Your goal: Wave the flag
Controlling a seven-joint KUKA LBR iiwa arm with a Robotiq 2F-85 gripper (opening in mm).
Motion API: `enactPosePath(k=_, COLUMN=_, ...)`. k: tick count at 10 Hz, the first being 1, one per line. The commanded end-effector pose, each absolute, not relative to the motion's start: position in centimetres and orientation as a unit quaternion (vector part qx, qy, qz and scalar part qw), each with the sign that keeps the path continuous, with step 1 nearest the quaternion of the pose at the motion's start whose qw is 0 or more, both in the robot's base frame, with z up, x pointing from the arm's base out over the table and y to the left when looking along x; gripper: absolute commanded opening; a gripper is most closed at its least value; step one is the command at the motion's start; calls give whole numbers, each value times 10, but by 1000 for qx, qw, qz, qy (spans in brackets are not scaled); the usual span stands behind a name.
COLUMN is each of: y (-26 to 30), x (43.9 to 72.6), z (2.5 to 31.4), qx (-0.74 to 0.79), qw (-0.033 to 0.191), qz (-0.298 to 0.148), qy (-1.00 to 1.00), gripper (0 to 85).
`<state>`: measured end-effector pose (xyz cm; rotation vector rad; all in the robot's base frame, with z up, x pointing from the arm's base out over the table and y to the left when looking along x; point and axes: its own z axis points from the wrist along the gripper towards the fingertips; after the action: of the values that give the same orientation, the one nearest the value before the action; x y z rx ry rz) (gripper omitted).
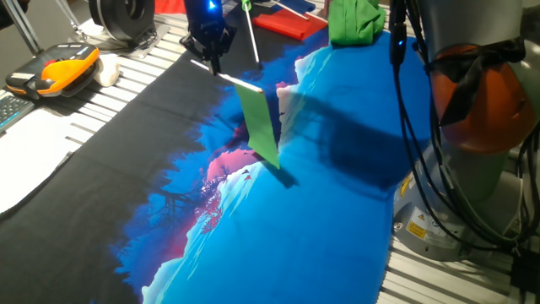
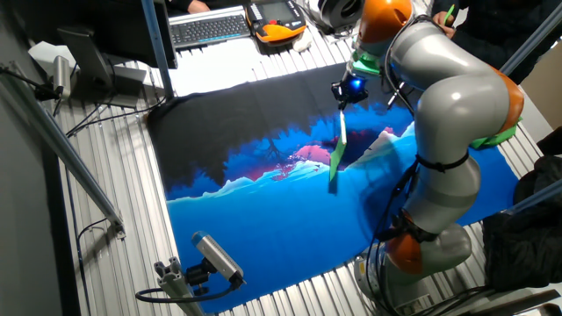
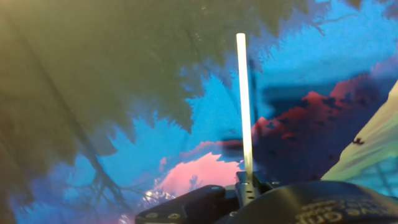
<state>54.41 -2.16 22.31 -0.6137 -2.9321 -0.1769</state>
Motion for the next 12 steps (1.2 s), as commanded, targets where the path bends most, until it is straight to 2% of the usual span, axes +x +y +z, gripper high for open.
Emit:
enactPosePath(k=1, y=-22, x=544, z=223, qx=-42, qw=78, qz=-48, qy=-995, gripper=0)
enactPosePath(k=7, y=-39, x=552, z=230, qx=1, qw=78, qz=-41, qy=-996, gripper=0)
enactPosePath(k=12, y=-58, x=563, z=235, qx=52, qw=75, qz=-14, qy=-996, gripper=0)
